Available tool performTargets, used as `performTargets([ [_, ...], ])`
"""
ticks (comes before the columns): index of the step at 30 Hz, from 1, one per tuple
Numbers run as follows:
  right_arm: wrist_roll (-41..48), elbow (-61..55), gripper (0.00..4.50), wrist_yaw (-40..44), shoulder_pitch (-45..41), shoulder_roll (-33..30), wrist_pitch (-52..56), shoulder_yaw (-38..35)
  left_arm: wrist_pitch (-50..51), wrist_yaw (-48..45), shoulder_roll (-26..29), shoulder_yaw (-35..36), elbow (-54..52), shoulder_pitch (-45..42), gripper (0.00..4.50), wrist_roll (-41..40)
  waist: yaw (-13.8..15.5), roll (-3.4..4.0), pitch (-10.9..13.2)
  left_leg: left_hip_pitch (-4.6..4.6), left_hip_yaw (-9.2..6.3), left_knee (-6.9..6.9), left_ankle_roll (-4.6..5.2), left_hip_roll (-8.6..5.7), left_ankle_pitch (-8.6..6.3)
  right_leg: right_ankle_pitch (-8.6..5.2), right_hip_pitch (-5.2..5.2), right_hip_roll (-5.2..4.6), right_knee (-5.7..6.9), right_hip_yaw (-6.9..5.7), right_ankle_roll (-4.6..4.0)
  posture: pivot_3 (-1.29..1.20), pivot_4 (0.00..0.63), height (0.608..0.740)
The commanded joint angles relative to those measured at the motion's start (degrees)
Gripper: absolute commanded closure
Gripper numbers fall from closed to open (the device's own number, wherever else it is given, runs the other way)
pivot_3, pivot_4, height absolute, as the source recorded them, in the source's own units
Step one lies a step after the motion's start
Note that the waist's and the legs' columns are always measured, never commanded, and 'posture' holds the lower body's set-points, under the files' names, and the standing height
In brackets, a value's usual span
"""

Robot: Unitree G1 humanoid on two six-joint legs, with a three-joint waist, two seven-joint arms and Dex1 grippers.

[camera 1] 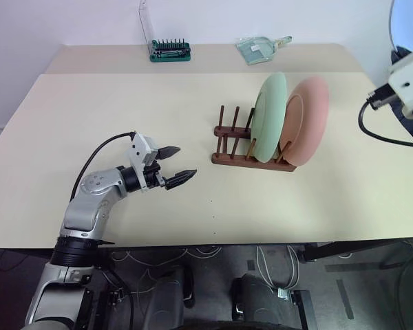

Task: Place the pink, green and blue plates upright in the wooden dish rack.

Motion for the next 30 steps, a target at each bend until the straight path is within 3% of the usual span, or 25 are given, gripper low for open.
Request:
performTargets([
  [1,11.5,-10.8,4.47,5.2,-9.0,4.2,5.4,-0.3,-1.6,-0.1,0.7,1.8,0.3,-1.9,0.0,0.0,-0.2,0.01,0.0,-0.01,0.0,-0.01,0.0,0.02,0.0,0.0,-0.03,0.01,0.02,0.0,0.0,0.0,0.15,0.736],
  [7,35.2,-24.6,4.47,10.4,-14.1,17.8,20.3,2.6,-1.1,0.7,1.6,2.7,-0.3,-1.5,0.0,-0.1,-0.2,-0.06,0.0,0.0,0.0,-0.02,-0.01,0.09,0.01,0.01,-0.02,0.06,0.06,-0.01,-0.02,0.0,0.15,0.736],
  [14,50.8,-29.9,4.47,6.6,-12.8,29.8,29.9,5.4,0.0,1.9,2.3,3.6,-2.3,-0.2,0.0,-0.5,0.1,-0.13,0.0,-0.2,-0.03,0.03,0.1,0.0,-0.06,0.01,-0.16,-0.01,0.05,-0.06,-0.01,0.0,0.15,0.736],
  [25,63.3,-31.8,4.47,-7.3,-4.1,41.7,38.5,6.0,2.8,0.7,4.6,6.3,-6.0,1.9,0.0,-4.0,-0.1,-0.16,-0.1,-0.21,-0.03,-0.03,0.05,0.01,-0.03,0.01,-0.26,0.03,0.11,-0.06,-0.01,0.0,0.15,0.736],
  [30,63.7,-30.6,4.47,-9.5,-1.9,41.9,39.0,5.6,3.0,-0.4,4.9,6.1,-6.7,1.8,0.0,-4.8,-0.1,-0.16,-0.1,-0.22,-0.02,-0.05,0.05,0.0,-0.03,0.01,-0.27,0.03,0.09,-0.05,-0.01,0.0,0.15,0.736],
])
